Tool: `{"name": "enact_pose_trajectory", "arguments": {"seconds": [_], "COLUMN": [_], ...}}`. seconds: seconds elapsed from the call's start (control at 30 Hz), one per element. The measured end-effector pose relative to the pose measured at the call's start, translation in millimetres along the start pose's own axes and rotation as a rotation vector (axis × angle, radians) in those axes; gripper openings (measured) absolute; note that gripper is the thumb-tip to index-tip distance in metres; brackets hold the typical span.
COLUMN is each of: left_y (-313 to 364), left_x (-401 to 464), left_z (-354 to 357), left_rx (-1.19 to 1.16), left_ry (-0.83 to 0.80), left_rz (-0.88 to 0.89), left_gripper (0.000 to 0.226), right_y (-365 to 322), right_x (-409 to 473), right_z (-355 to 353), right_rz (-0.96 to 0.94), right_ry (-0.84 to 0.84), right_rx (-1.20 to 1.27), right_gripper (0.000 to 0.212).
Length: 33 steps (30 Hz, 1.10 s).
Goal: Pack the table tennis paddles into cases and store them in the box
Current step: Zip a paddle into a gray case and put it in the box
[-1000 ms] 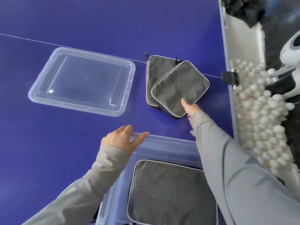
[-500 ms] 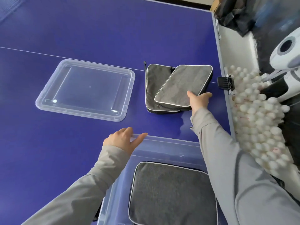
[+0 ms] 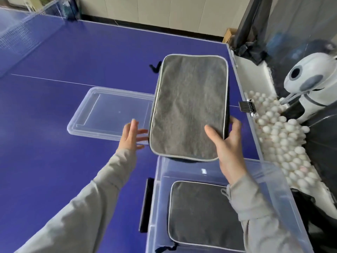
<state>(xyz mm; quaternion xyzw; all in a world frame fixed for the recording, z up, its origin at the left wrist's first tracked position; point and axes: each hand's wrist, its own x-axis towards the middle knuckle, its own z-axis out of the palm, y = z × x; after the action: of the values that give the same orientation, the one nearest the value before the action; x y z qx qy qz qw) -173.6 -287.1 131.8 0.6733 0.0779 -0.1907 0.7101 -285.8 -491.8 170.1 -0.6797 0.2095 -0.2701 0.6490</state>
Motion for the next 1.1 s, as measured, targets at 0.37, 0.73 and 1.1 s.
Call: {"name": "enact_pose_trajectory", "arguments": {"seconds": [0.37, 0.73, 1.1], "left_y": [38.4, 31.5, 27.2], "left_x": [5.6, 4.1, -10.3], "left_z": [-233.7, -439.8, -488.2], "left_rx": [-0.117, 0.611, 0.866], "left_ry": [-0.068, -0.057, -0.072], "left_rz": [0.201, 0.359, 0.445], "left_gripper": [0.051, 0.051, 0.051], "right_y": [19.5, -67.0, -57.9], "right_x": [-143.5, -147.1, -162.5], "right_z": [212.5, 447.6, 463.1], "right_rz": [0.090, -0.373, -0.167], "right_ry": [-0.258, -0.279, -0.498], "right_rx": [-0.257, -0.676, -0.668], "right_gripper": [0.052, 0.035, 0.007]}}
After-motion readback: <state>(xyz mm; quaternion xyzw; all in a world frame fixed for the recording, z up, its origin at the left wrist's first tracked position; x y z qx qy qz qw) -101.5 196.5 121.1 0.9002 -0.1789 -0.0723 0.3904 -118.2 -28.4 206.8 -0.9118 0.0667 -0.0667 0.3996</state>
